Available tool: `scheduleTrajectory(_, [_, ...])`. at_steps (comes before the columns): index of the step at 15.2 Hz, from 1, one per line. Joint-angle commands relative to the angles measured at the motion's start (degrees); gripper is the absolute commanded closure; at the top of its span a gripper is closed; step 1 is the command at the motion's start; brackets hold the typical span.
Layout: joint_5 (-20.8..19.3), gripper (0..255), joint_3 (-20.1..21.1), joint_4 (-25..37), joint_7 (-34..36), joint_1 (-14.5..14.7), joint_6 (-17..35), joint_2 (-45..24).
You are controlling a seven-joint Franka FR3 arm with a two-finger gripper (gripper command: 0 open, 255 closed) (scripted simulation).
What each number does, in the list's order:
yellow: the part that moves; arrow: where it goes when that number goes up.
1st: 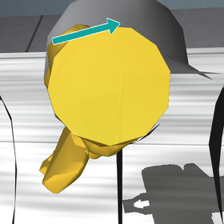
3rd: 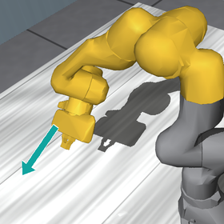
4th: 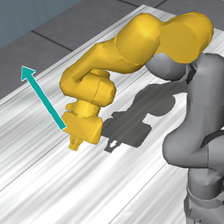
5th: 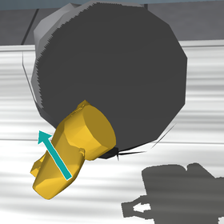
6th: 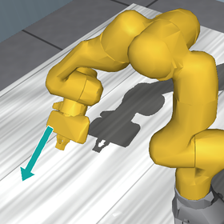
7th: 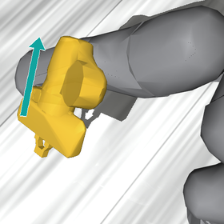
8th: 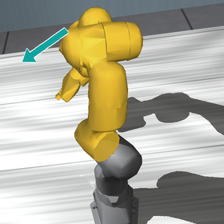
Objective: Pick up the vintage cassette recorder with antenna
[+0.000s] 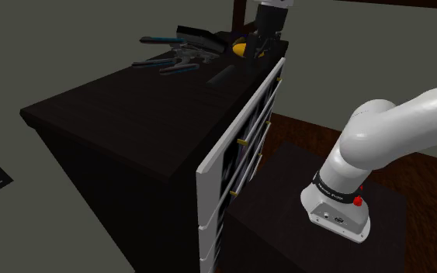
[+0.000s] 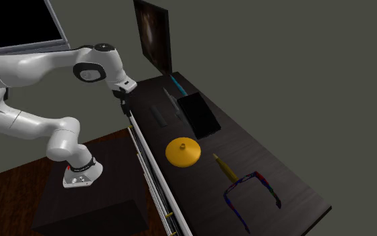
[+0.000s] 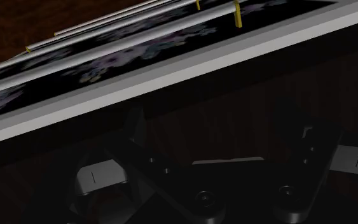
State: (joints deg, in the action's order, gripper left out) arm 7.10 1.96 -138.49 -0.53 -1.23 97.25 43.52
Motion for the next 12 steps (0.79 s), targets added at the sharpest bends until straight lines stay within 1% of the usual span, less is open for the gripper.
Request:
scheduleTrajectory(1, [0.0, 0, 0.0, 0.0, 0.0, 0.0, 0.0, 0.0])
scheduleTrajectory(7, [-11.03, 0, 5.51, 12.01, 1.44, -2.48, 1.57, -13.74])
scheduleTrajectory(12, [-21.95, 0, 10.47, 23.14, 4.03, -4.44, 0.4, -24.9])
